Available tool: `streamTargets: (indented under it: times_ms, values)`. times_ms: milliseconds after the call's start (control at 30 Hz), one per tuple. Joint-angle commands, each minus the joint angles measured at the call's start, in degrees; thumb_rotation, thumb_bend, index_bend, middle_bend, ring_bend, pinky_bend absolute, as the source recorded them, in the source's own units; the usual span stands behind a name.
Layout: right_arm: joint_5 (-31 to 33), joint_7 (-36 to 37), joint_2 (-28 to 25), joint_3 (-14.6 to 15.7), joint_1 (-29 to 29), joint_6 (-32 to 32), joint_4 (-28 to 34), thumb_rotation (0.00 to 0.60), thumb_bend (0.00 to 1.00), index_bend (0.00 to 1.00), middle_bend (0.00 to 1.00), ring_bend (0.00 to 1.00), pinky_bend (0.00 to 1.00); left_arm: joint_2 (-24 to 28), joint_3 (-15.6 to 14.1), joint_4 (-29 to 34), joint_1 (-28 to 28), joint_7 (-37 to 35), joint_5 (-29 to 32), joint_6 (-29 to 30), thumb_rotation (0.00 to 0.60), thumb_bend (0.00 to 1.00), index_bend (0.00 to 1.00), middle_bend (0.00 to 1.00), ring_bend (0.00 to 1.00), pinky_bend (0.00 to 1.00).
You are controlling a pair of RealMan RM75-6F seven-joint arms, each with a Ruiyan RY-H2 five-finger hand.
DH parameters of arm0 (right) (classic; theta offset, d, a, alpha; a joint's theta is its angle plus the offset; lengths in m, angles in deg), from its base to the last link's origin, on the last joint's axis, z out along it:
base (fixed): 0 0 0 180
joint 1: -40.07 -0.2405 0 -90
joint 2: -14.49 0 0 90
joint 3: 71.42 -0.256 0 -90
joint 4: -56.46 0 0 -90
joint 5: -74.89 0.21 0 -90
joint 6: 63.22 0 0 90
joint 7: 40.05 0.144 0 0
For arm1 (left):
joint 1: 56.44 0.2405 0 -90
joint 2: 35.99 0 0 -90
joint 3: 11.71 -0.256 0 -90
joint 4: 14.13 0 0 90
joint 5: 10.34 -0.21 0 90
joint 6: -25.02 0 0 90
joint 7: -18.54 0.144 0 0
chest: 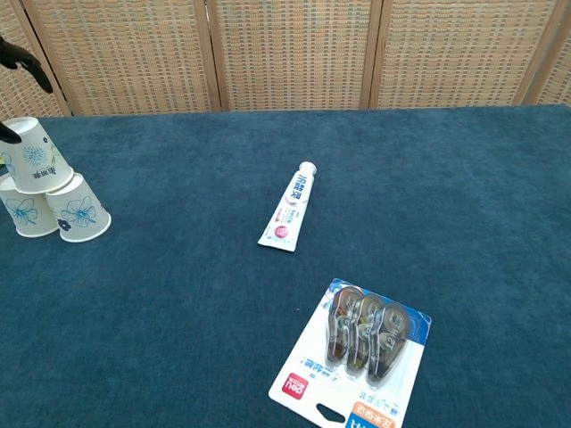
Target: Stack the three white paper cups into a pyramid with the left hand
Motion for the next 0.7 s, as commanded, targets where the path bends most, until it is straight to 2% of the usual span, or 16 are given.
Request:
streamTargets:
  times_ms: [33, 100, 267, 367, 433, 567, 700]
  values:
    - [-0.1, -0.4, 0.1, 0.1, 0.0, 0.0, 0.1, 0.6, 0.0, 0.0, 0.0, 0.0, 0.0, 8.0, 0.7, 12.1, 7.1, -6.6, -15.4, 6.3, 0.6, 0.16, 0.21, 0.0, 0.0, 0.0]
    - [-0.2, -0.6, 0.1, 0.1, 0.0, 0.1, 0.2, 0.6, 0.0, 0.0, 0.0, 0.0, 0.0, 8.2, 0.3, 13.9, 9.6, -8.6, -20.0, 9.3, 0.6, 0.16, 0.2, 0.0, 0.0, 0.0]
    - [-0.2, -1.0, 0.2, 0.1, 0.1, 0.2, 0.2, 0.6, 0.0, 0.0, 0.0, 0.0, 0.0, 6.1, -2.8, 15.0, 15.7, -9.4, -32.1, 18.0, 0.6, 0.16, 0.15, 0.0, 0.0, 0.0]
    - [-0.1, -1.2, 0.3, 0.1, 0.0, 0.2, 0.2, 0.6, 0.0, 0.0, 0.0, 0.0, 0.0, 3.3, -4.8, 14.4, 19.1, -9.5, -37.5, 22.9, 0.6, 0.16, 0.05, 0.0, 0.0, 0.0]
    - [-0.1, -1.4, 0.4, 0.0, 0.1, 0.3, 0.1, 0.6, 0.0, 0.0, 0.0, 0.0, 0.0, -0.2, -7.5, 12.8, 22.5, -9.2, -42.6, 27.1, 0.6, 0.16, 0.0, 0.0, 0.0, 0.0]
    - [-0.4, -1.7, 0.5, 0.1, 0.1, 0.5, 0.0, 0.6, 0.0, 0.0, 0.0, 0.0, 0.0, -6.2, -11.7, 8.2, 27.0, -6.2, -48.9, 31.9, 0.6, 0.16, 0.0, 0.0, 0.0, 0.0]
    - [-1.1, -2.4, 1.1, 0.1, 0.1, 1.2, -0.1, 0.6, 0.0, 0.0, 0.0, 0.0, 0.0, -14.9, -14.3, 1.3, 31.9, -1.2, -53.7, 37.6, 0.6, 0.16, 0.0, 0.0, 0.0, 0.0]
